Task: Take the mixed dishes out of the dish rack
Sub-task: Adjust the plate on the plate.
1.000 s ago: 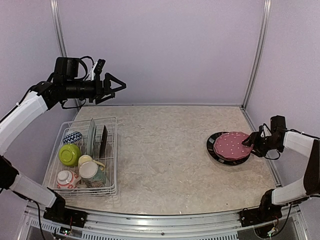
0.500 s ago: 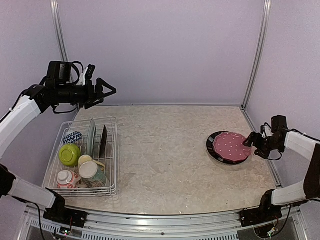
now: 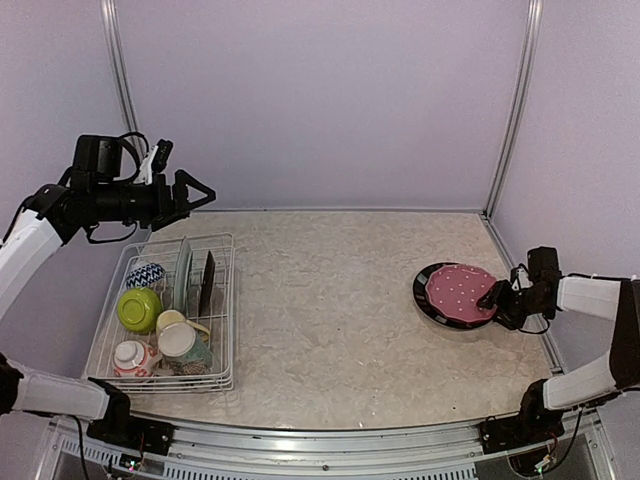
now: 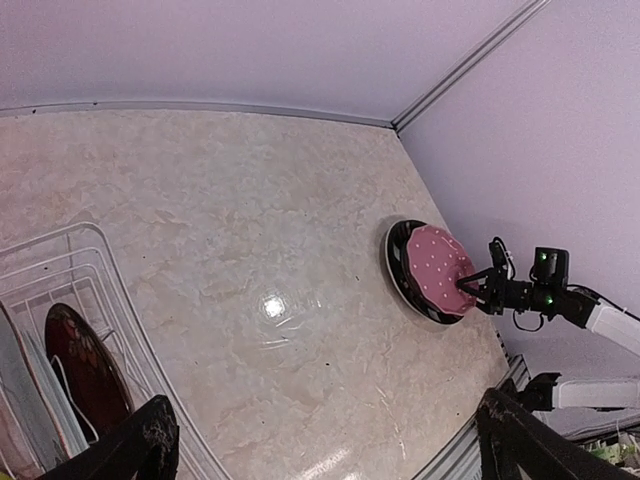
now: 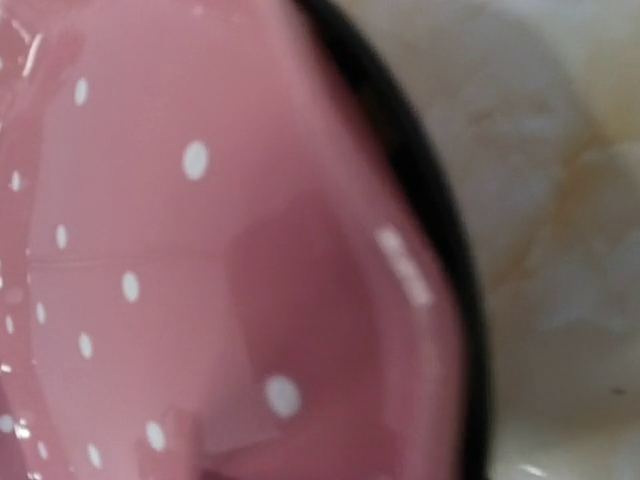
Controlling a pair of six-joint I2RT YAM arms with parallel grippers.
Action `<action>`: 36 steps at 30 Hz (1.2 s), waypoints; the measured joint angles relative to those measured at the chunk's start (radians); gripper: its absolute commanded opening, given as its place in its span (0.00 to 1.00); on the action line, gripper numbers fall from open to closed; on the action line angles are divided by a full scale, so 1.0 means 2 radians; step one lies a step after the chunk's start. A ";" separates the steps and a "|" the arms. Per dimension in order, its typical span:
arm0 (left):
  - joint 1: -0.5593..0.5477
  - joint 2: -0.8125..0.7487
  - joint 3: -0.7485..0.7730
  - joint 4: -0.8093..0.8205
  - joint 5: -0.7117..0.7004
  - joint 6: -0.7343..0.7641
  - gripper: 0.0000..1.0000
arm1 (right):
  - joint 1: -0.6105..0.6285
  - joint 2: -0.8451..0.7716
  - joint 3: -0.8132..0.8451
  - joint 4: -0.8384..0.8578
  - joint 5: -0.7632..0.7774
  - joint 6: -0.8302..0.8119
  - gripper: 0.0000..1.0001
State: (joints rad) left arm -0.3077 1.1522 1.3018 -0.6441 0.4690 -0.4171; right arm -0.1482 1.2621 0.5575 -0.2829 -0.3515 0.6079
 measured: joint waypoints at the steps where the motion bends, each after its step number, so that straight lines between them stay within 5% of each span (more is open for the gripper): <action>1: -0.003 -0.002 -0.001 -0.002 -0.004 0.000 0.99 | 0.005 0.003 -0.002 0.007 0.001 0.007 0.59; 12: 0.009 -0.049 -0.025 -0.047 -0.032 0.007 0.99 | 0.017 0.003 0.037 -0.018 0.053 0.000 0.80; 17: 0.020 -0.053 -0.026 -0.080 -0.054 0.014 0.99 | 0.017 -0.031 0.038 -0.034 0.069 -0.013 0.75; 27: 0.023 -0.053 -0.032 -0.109 -0.073 0.009 0.99 | 0.020 -0.020 0.017 -0.015 0.061 -0.016 0.39; 32: 0.023 -0.051 -0.032 -0.109 -0.078 0.006 0.99 | 0.031 -0.006 0.017 -0.004 0.066 -0.006 0.40; 36: 0.024 -0.043 -0.032 -0.109 -0.078 0.005 0.99 | 0.042 -0.003 0.017 -0.002 0.069 -0.003 0.57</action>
State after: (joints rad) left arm -0.2604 1.0653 1.2385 -0.8619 0.3134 -0.4076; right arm -0.0635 1.2568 0.5915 -0.2871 -0.2134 0.6014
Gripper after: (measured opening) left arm 0.990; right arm 0.473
